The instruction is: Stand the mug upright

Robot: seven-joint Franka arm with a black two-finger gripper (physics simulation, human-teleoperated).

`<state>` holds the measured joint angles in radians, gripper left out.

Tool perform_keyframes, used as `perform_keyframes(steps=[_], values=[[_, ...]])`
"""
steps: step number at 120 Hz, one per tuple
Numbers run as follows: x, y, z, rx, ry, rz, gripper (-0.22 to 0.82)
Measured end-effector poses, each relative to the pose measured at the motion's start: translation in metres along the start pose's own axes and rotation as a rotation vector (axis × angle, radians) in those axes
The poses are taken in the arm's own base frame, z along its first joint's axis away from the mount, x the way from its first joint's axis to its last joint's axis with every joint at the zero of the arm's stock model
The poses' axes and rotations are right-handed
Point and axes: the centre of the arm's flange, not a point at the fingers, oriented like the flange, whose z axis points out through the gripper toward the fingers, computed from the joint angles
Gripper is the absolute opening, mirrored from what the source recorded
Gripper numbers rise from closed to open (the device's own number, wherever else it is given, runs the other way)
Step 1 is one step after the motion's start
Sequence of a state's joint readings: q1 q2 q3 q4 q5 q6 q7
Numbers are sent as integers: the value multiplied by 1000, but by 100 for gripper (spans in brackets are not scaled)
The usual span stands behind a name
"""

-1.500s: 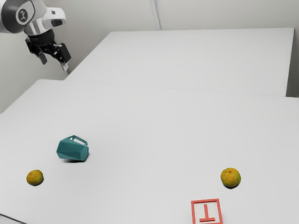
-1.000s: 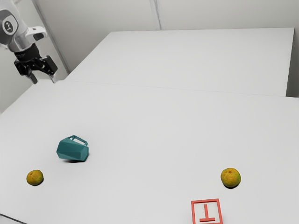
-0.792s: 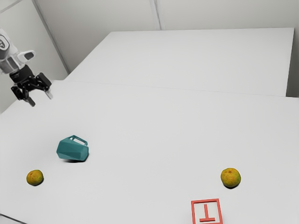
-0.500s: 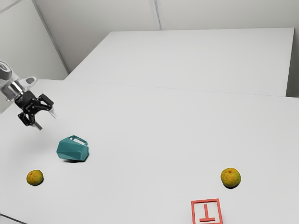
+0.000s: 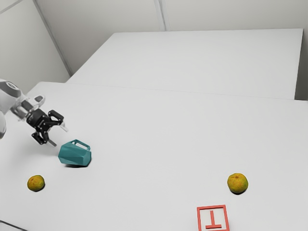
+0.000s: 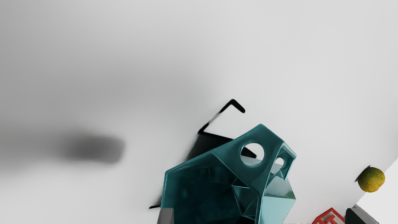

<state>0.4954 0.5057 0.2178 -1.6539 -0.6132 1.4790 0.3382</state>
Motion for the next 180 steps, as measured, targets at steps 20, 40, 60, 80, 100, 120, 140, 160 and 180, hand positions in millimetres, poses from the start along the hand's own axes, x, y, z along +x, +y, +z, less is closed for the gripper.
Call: perform_keyframes(steps=[20, 40, 60, 80, 100, 120, 140, 160, 180], values=[[-4, -3, 19, -64, -55, -5, 60], [-8, -6, 38, -115, -101, -15, 60], [-8, -1, 47, -135, -120, -8, 56], [-7, 4, 51, -135, -130, 1, 14], [-7, 9, 50, -129, -130, 9, -6], [-4, 33, 50, -115, -132, 45, -13], [-7, 64, 49, -58, -130, 77, -16], [-19, 122, 50, 154, -88, 170, -17], [-34, 184, 56, 400, -16, 285, -18]])
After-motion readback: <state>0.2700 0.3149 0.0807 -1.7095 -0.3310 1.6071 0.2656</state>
